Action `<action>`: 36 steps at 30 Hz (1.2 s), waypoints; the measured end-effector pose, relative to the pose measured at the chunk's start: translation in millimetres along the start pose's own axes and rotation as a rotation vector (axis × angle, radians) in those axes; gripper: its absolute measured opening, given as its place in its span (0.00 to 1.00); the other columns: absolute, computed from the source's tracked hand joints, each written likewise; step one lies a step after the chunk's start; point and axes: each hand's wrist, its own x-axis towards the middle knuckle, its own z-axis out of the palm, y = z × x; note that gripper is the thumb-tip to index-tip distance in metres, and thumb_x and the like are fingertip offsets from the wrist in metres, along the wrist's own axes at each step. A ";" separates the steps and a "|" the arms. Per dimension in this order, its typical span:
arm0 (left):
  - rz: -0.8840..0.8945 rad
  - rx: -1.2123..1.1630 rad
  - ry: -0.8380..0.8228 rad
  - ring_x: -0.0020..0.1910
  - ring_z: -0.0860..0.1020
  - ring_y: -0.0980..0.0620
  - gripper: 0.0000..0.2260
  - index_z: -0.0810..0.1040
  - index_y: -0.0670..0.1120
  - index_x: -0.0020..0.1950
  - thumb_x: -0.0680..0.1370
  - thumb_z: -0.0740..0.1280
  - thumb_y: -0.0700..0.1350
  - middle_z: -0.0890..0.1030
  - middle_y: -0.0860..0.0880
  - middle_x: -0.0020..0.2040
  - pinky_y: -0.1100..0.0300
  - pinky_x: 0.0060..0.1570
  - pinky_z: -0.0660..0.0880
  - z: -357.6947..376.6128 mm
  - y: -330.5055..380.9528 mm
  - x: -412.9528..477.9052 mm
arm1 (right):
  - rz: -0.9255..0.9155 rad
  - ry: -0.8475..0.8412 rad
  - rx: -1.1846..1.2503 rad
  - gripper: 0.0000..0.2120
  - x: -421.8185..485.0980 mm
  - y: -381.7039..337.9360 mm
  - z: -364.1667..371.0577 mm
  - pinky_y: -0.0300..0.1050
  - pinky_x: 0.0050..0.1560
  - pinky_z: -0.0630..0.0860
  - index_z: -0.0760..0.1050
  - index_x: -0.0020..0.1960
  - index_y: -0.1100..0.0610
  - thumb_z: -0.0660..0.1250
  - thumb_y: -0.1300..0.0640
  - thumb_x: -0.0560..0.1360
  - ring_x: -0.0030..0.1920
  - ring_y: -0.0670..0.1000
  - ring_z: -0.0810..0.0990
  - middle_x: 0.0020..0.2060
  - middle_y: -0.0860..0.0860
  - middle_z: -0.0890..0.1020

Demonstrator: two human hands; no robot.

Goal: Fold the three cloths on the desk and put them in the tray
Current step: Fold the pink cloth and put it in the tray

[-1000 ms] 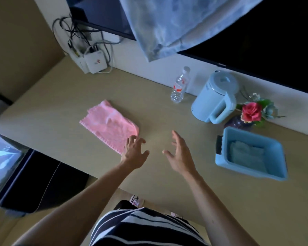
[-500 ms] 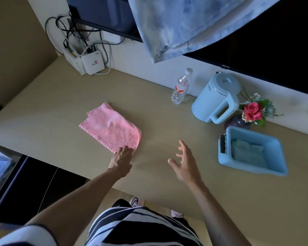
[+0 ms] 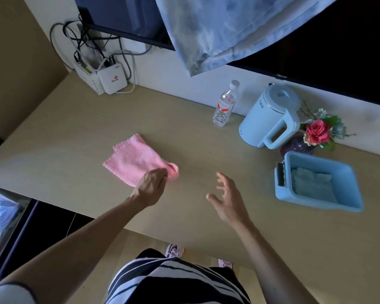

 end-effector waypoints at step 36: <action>0.215 -0.250 -0.100 0.35 0.74 0.64 0.04 0.81 0.51 0.43 0.77 0.69 0.43 0.81 0.55 0.38 0.72 0.37 0.69 -162.0 150.9 87.0 | -0.057 -0.107 0.464 0.08 35.3 -73.4 -68.6 0.42 0.30 0.62 0.65 0.36 0.60 0.57 0.58 0.73 0.28 0.48 0.67 0.27 0.53 0.67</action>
